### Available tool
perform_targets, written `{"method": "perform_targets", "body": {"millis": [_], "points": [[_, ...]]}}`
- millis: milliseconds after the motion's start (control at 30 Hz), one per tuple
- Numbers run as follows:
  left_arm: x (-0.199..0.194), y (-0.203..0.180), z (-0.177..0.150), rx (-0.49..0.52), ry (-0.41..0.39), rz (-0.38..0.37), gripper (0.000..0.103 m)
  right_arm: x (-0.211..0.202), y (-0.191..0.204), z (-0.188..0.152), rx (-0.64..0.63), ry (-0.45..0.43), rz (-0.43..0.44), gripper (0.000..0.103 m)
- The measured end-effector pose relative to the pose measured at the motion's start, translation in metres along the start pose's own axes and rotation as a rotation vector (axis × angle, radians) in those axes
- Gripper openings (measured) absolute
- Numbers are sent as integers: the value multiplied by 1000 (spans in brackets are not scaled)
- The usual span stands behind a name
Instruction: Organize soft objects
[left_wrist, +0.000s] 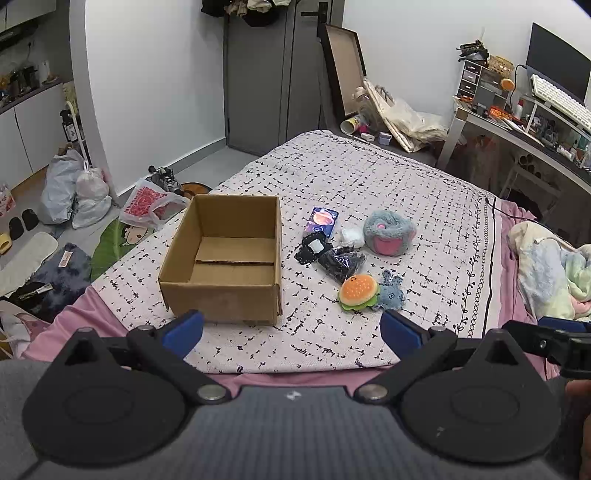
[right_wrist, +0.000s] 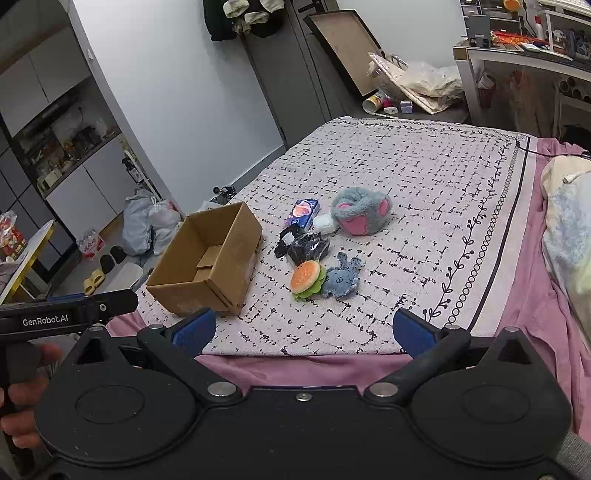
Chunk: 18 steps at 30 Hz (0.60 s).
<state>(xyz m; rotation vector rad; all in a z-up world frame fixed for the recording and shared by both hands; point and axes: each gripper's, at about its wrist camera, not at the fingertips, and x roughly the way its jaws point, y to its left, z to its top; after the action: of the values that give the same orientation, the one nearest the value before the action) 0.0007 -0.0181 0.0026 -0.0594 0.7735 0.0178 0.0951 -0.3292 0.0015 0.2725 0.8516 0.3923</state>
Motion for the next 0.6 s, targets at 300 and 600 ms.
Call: {"method": "perform_targets", "body": {"millis": [300, 600], "points": [[6, 0, 0, 0, -4, -23, 101, 1, 2, 0, -9, 3, -1, 103], [11, 1, 1, -11, -10, -40, 101, 3, 1, 0, -3, 3, -4, 103]]}}
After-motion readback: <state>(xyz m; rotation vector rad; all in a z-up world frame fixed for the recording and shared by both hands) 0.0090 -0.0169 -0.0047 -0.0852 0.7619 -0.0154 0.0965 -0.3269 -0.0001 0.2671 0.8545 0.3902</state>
